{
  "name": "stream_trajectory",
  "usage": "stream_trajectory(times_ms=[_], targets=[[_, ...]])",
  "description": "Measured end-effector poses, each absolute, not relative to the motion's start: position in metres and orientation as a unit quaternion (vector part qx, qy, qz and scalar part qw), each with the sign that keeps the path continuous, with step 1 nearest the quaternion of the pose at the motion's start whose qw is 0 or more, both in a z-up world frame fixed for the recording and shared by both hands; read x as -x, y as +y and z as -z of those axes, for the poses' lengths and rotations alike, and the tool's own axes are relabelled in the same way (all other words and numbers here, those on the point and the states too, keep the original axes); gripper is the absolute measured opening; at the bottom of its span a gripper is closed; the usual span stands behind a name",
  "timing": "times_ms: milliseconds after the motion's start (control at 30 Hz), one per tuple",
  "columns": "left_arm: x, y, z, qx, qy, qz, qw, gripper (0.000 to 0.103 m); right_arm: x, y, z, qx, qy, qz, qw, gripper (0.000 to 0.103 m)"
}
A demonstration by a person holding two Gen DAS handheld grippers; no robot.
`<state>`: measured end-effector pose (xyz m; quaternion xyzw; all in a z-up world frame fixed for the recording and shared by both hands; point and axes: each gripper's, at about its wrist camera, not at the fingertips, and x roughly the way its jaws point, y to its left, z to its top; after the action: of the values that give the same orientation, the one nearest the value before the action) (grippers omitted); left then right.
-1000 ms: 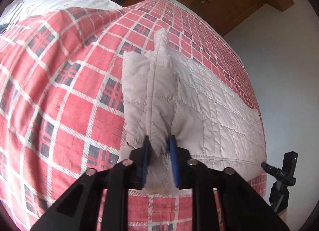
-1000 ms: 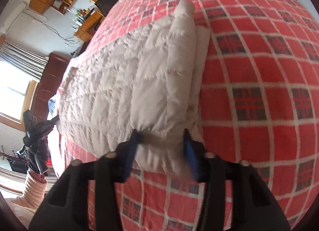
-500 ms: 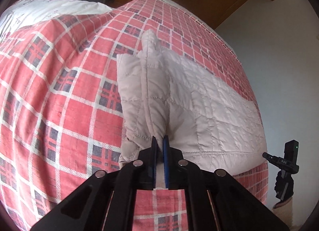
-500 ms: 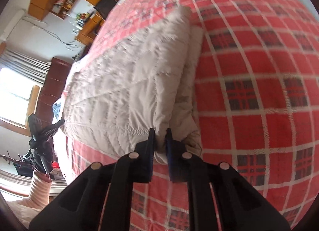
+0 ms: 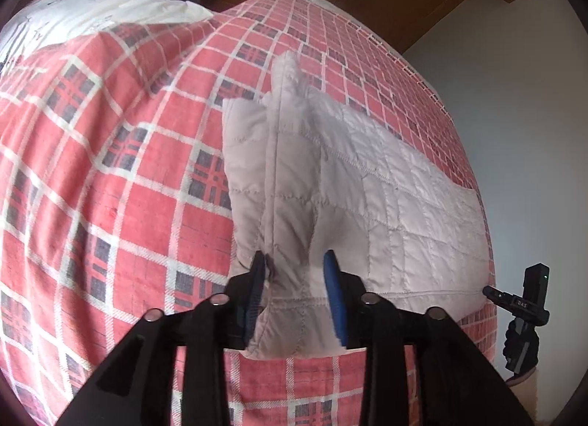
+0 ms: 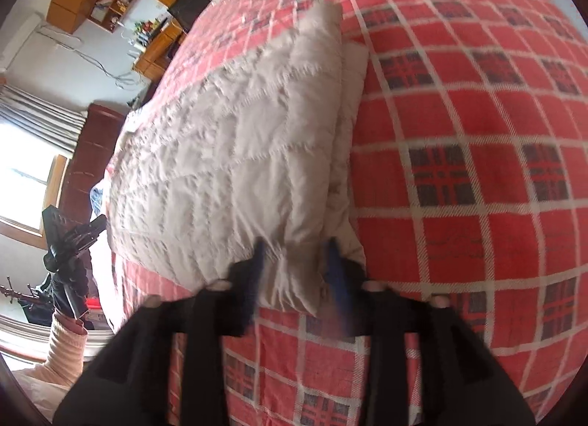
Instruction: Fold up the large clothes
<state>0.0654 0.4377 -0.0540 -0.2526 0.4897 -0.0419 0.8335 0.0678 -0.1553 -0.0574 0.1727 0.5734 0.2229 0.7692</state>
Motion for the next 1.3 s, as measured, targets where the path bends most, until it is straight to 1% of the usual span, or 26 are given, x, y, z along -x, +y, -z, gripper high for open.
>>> stream_trajectory(times_ms=[33, 67, 100, 133, 200, 333, 400, 567, 667, 700, 800, 867, 933, 967, 1000, 1033, 1067, 1100, 1133, 1167, 1200, 1233, 1300], targets=[[-0.069, 0.439, 0.051, 0.248, 0.487, 0.04, 0.836, 0.051, -0.069, -0.156, 0.053, -0.176, 0.567, -0.228, 0.772, 0.055], [-0.074, 0.442, 0.05, 0.245, 0.489, 0.036, 0.837, 0.053, -0.072, -0.157, 0.049, -0.178, 0.561, -0.232, 0.774, 0.058], [-0.08, 0.445, 0.051, 0.245, 0.491, 0.032, 0.835, 0.054, -0.075, -0.157, 0.045, -0.177, 0.555, -0.234, 0.778, 0.064], [-0.085, 0.448, 0.053, 0.248, 0.492, 0.031, 0.834, 0.056, -0.079, -0.158, 0.043, -0.176, 0.552, -0.233, 0.781, 0.067], [-0.095, 0.456, 0.06, 0.26, 0.496, 0.026, 0.828, 0.057, -0.088, -0.16, 0.042, -0.18, 0.549, -0.233, 0.783, 0.068], [-0.114, 0.471, 0.082, 0.299, 0.503, 0.034, 0.81, 0.057, -0.11, -0.166, 0.055, -0.217, 0.556, -0.243, 0.764, 0.076], [-0.122, 0.475, 0.092, 0.313, 0.505, 0.039, 0.803, 0.059, -0.12, -0.169, 0.067, -0.236, 0.564, -0.248, 0.751, 0.077], [-0.134, 0.485, 0.113, 0.351, 0.505, 0.044, 0.788, 0.069, -0.136, -0.17, 0.092, -0.263, 0.579, -0.249, 0.731, 0.079], [-0.136, 0.484, 0.119, 0.359, 0.497, 0.05, 0.788, 0.072, -0.141, -0.166, 0.104, -0.271, 0.586, -0.256, 0.719, 0.079], [-0.136, 0.483, 0.119, 0.361, 0.495, 0.055, 0.789, 0.073, -0.142, -0.162, 0.107, -0.27, 0.587, -0.26, 0.717, 0.081], [-0.139, 0.473, 0.121, 0.384, 0.497, 0.108, 0.771, 0.074, -0.145, -0.155, 0.106, -0.26, 0.583, -0.27, 0.721, 0.083], [-0.139, 0.458, 0.121, 0.378, 0.508, 0.132, 0.763, 0.074, -0.146, -0.148, 0.106, -0.261, 0.583, -0.281, 0.717, 0.079], [-0.143, 0.444, 0.12, 0.338, 0.516, 0.124, 0.778, 0.074, -0.146, -0.139, 0.105, -0.25, 0.586, -0.284, 0.716, 0.077], [-0.144, 0.442, 0.121, 0.332, 0.517, 0.122, 0.78, 0.072, -0.146, -0.136, 0.105, -0.243, 0.587, -0.283, 0.718, 0.077], [-0.145, 0.441, 0.123, 0.335, 0.517, 0.12, 0.779, 0.07, -0.147, -0.132, 0.103, -0.237, 0.587, -0.284, 0.721, 0.075], [-0.146, 0.443, 0.125, 0.345, 0.514, 0.121, 0.775, 0.063, -0.147, -0.131, 0.102, -0.236, 0.587, -0.285, 0.72, 0.067], [-0.147, 0.444, 0.126, 0.357, 0.511, 0.125, 0.772, 0.052, -0.146, -0.13, 0.102, -0.241, 0.587, -0.288, 0.717, 0.062], [-0.146, 0.444, 0.126, 0.364, 0.507, 0.129, 0.77, 0.047, -0.145, -0.13, 0.101, -0.247, 0.586, -0.292, 0.714, 0.052], [-0.144, 0.442, 0.123, 0.363, 0.504, 0.133, 0.772, 0.037, -0.144, -0.131, 0.099, -0.256, 0.583, -0.299, 0.711, 0.04], [-0.143, 0.44, 0.12, 0.358, 0.501, 0.134, 0.777, 0.03, -0.143, -0.133, 0.094, -0.264, 0.579, -0.304, 0.709, 0.035], [-0.14, 0.437, 0.115, 0.354, 0.497, 0.136, 0.781, 0.027, -0.142, -0.134, 0.09, -0.27, 0.575, -0.308, 0.709, 0.027], [-0.138, 0.436, 0.109, 0.356, 0.491, 0.139, 0.783, 0.023, -0.14, -0.136, 0.083, -0.272, 0.568, -0.313, 0.711, 0.023], [-0.133, 0.435, 0.099, 0.37, 0.477, 0.149, 0.783, 0.02, -0.133, -0.139, 0.069, -0.27, 0.558, -0.32, 0.716, 0.019]])
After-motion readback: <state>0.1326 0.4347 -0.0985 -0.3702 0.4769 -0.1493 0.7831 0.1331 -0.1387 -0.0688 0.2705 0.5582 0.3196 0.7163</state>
